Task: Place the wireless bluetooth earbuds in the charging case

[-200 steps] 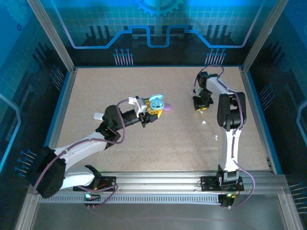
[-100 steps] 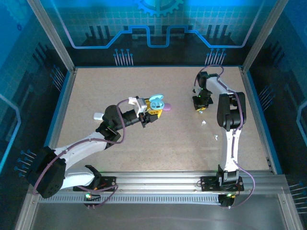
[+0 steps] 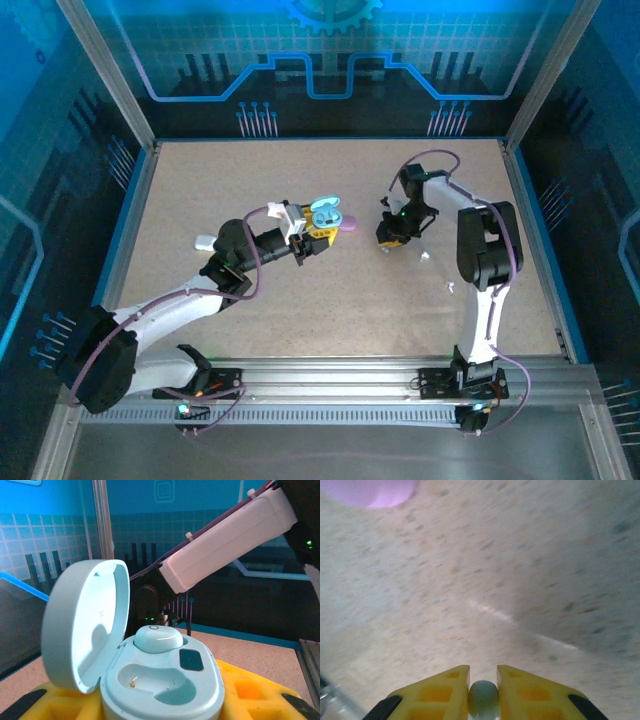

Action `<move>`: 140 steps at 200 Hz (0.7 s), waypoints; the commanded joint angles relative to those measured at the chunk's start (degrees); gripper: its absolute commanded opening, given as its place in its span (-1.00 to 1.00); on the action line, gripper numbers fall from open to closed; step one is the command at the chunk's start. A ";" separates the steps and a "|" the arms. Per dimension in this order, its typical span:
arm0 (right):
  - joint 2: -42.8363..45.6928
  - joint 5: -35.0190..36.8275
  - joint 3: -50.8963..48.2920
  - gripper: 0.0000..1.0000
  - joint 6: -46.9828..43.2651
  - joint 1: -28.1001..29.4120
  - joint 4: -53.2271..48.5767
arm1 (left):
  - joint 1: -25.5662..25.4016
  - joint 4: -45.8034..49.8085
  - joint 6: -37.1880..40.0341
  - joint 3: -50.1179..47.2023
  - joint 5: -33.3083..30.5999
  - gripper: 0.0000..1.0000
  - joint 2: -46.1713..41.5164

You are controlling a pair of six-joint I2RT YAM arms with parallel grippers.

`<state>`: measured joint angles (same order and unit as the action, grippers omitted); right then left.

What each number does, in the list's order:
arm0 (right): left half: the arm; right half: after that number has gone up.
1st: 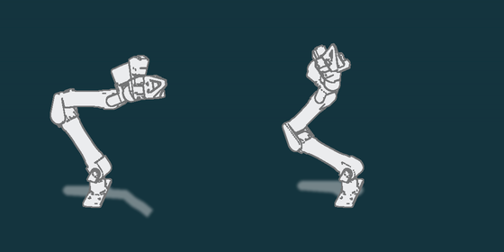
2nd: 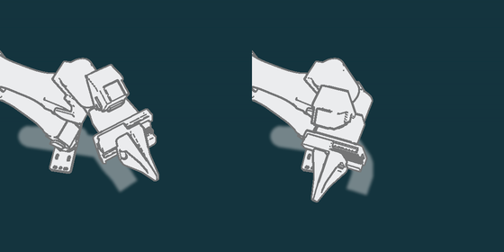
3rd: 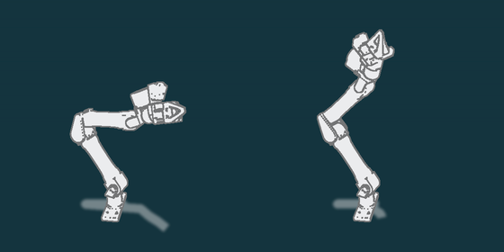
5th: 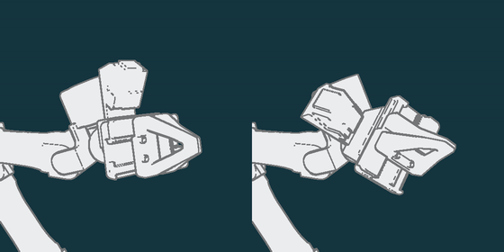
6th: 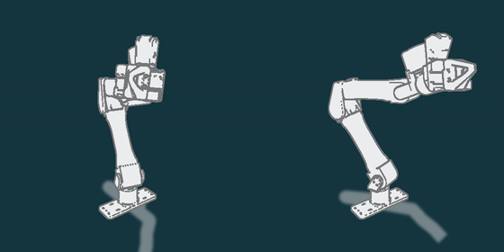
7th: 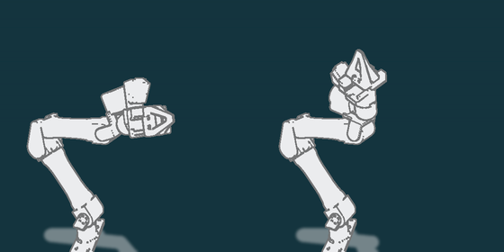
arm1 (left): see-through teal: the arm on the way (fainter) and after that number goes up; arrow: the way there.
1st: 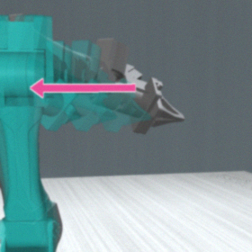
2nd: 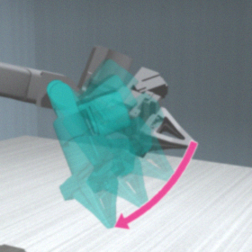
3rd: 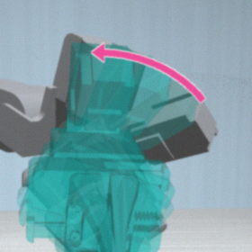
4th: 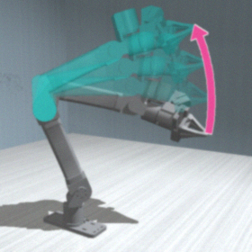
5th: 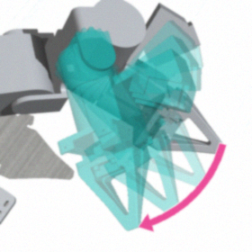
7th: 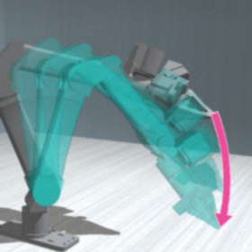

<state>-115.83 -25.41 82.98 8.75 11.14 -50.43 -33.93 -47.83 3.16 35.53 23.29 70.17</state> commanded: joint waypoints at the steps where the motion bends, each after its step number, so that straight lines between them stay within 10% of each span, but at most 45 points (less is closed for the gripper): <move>1: 5.59 -15.23 -4.34 -0.59 4.86 0.51 7.35 | -0.38 -0.99 1.10 -0.53 -1.36 -0.35 -0.90; 140: 26.26 -34.62 -11.82 -0.60 23.52 1.71 24.11 | -0.48 -2.44 2.15 -1.65 -6.98 -0.34 0.46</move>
<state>-93.08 -57.25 70.96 28.73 11.33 -28.53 -33.93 -47.94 3.60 34.50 18.90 70.17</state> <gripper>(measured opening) 0.203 0.392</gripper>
